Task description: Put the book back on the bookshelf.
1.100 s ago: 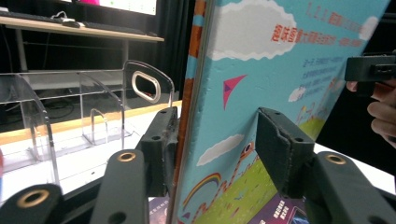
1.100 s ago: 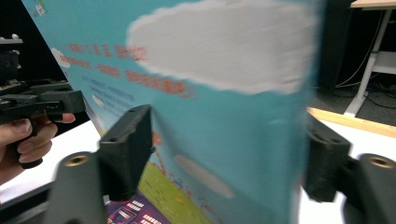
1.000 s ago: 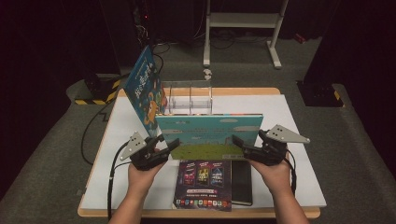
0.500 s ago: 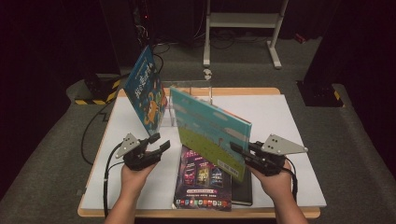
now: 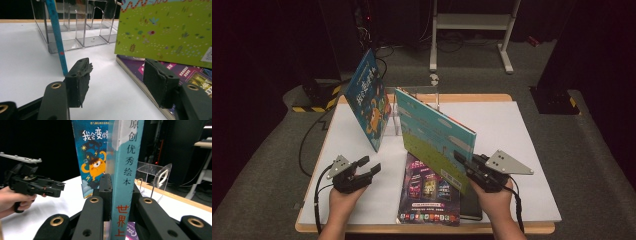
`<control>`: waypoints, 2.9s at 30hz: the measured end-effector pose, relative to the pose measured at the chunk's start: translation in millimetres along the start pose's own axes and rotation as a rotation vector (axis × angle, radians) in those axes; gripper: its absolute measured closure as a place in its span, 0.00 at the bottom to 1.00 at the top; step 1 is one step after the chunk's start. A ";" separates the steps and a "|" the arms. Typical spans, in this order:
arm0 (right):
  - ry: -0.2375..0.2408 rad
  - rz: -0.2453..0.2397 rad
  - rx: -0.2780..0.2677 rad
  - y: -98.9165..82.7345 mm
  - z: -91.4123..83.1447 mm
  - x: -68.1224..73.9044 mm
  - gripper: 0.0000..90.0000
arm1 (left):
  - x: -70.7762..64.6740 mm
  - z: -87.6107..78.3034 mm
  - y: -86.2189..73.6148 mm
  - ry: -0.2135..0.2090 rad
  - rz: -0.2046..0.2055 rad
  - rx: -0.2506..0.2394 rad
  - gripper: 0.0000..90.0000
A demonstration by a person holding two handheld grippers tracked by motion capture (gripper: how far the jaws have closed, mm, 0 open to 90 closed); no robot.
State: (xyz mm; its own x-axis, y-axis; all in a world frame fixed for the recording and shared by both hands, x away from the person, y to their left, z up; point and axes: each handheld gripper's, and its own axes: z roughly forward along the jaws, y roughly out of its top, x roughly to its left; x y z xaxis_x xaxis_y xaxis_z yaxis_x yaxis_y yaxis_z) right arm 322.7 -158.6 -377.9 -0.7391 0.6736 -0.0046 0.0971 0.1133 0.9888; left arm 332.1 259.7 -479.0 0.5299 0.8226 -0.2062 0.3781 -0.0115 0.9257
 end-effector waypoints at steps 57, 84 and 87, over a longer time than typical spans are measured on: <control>0.135 0.001 0.077 -0.5 20.4 26.1 0.81 | -82.9 44.7 81.0 -0.046 0.083 -0.171 0.57; 0.261 -0.076 0.088 -9.7 36.8 73.8 0.74 | -137.8 -2.7 95.1 -0.256 0.071 -0.199 0.08; 0.280 -0.070 0.090 -12.8 40.1 78.1 0.71 | -138.1 -2.3 94.6 -0.206 0.086 -0.177 0.10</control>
State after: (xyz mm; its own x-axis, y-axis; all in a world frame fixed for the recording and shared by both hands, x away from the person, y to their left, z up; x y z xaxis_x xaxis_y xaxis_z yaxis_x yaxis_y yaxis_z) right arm 290.5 -78.1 -396.8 -0.9001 0.4354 -0.0181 0.0893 0.2251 0.9702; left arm 293.0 146.3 -362.2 0.7039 0.6901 -0.1683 0.1968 0.0382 0.9797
